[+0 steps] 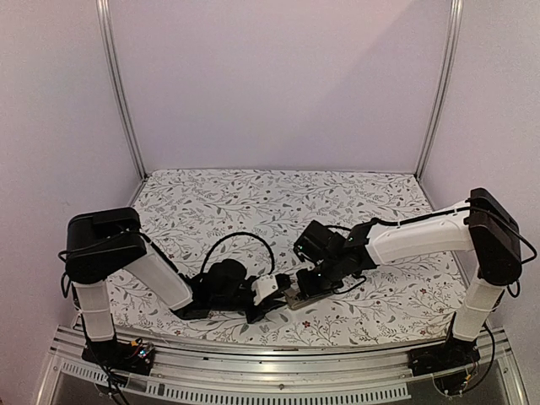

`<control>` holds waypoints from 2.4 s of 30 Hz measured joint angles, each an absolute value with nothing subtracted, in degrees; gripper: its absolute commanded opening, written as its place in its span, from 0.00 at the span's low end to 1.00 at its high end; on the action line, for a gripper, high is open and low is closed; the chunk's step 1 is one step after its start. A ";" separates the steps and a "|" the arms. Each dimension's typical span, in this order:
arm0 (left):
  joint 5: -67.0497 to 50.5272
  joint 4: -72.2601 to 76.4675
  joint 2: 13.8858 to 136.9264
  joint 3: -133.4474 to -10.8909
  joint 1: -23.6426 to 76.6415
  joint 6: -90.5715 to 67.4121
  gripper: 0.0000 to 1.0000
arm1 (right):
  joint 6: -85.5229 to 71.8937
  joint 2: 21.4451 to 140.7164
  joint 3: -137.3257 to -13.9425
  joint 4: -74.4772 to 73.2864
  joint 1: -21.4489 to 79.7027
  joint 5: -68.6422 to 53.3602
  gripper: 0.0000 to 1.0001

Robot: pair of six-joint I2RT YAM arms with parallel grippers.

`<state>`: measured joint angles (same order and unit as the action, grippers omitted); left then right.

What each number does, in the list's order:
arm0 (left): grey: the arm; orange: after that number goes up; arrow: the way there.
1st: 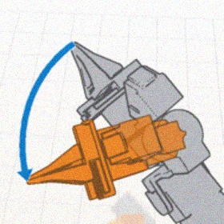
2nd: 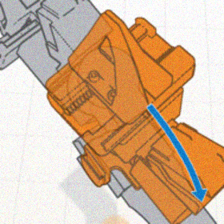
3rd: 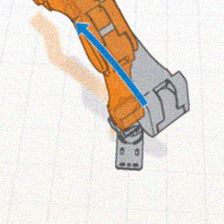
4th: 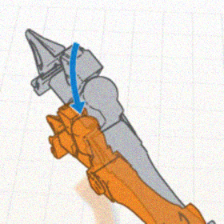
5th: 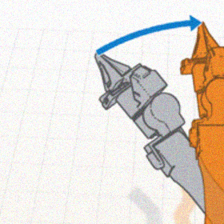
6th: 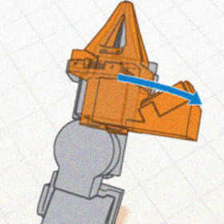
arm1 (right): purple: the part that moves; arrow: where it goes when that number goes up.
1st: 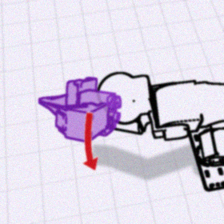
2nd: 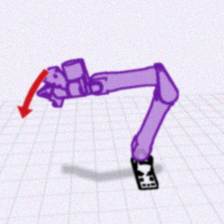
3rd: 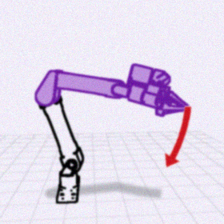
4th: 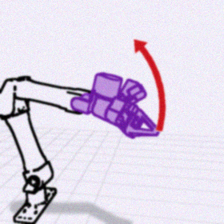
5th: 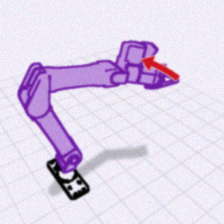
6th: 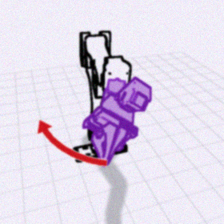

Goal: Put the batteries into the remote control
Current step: Adjust the battery cover on the remote control.

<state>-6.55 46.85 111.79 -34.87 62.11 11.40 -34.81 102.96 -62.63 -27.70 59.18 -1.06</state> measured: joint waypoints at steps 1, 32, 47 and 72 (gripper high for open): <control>-6.52 46.92 111.79 -34.81 62.13 11.40 0.22 | -34.57 103.07 -62.78 -27.90 59.18 -1.19 0.00; -2.42 38.13 104.53 -33.80 58.33 36.97 0.65 | -31.83 102.37 -58.74 -19.62 57.45 -7.64 0.00; -8.67 35.11 109.45 -41.60 57.30 48.99 0.66 | -31.48 100.57 -54.78 -14.37 56.71 -8.80 0.00; -21.87 8.01 114.89 -59.92 52.99 53.60 0.49 | -29.89 99.22 -50.98 -9.17 53.60 -12.67 0.00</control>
<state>-21.87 8.01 114.89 -59.92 52.99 53.60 -29.89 99.22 -50.98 -9.17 53.60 -12.67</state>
